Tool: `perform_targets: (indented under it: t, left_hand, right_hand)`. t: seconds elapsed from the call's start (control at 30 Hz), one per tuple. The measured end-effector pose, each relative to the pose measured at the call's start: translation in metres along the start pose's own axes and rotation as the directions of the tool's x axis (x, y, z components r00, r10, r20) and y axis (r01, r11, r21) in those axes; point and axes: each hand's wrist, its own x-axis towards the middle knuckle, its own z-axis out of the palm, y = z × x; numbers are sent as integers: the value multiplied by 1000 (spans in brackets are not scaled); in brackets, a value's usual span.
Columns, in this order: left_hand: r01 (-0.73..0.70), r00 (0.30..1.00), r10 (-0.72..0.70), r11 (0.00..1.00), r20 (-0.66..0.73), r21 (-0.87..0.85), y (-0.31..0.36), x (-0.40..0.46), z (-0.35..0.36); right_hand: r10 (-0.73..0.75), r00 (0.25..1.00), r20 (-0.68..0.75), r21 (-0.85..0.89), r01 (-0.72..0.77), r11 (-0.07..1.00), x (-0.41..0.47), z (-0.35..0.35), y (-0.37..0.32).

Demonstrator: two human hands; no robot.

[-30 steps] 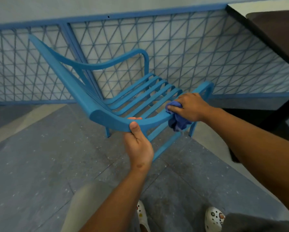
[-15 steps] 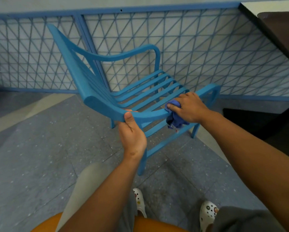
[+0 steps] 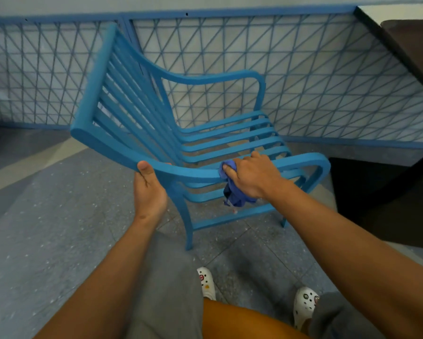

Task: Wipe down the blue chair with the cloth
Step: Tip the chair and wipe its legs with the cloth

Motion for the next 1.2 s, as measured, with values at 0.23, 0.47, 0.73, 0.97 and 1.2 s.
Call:
perform_targets:
  t: [0.23,0.47,0.73,0.97,1.2]
  left_hand:
    - [125,992,-125,991,-16,56,12,48,-13]
    - [280,956,-273,959,-110,50,3,-13,47]
    - [312,950,-310,947,-43,77,7,-29,103]
    - [264,962,-246,946,-115,187,-14,2,66]
    - [248,966,-217,928,-140,277,-22,40,33]
  right_hand:
    - [-14,989,-146,13,16,1000,-4,6,-24]
    - [194,946,-258,30,-193,981,-15,-5,50]
    - [279,942,-188,55,-274,960,-36,4,75]
    - [209,969,-135,54,-203,978,-43,2,27]
    - [185,964,-189,134,-161,978,-45,13,-24]
